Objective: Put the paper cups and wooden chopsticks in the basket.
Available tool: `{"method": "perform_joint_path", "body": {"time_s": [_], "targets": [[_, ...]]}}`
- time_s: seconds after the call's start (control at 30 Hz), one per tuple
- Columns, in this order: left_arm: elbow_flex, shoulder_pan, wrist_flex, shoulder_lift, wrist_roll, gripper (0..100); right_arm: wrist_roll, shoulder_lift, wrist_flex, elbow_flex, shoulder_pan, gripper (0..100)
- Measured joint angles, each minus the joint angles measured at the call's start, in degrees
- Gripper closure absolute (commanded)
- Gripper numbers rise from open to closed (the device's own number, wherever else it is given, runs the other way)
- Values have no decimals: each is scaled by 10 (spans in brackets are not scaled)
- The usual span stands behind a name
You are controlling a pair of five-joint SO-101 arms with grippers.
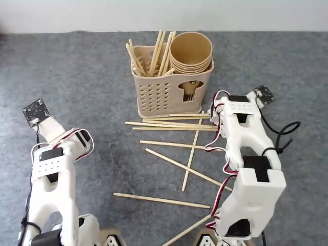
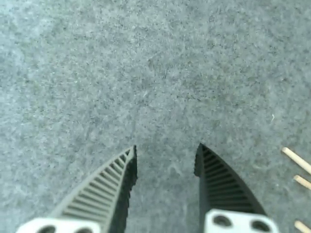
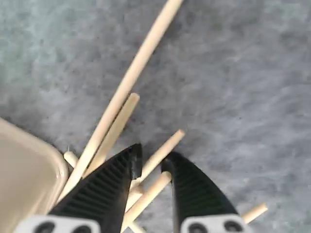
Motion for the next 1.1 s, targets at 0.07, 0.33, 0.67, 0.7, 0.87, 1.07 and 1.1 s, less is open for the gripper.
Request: {"method": "perform_joint_path", "body": {"time_s": [0.07,0.33,0.67,0.7,0.87,1.07,1.1], "targets": [[0,0,0,0,0,812,0,0,8,0,5,991],[0,0,0,0,0,812,34,-75,97,-2,5,991],[0,0,0,0,0,812,134,-215,189,-2,5,991],[0,0,0,0,0,812,143,-231,192,-2,5,991],[5,0,-3,0,0,813,220,-323,197,-2,5,991],[33,0,-43,0,0,813,353,-460,197,-10,-40,991],[34,0,-47,0,0,813,367,-479,197,-18,-51,991]]}}
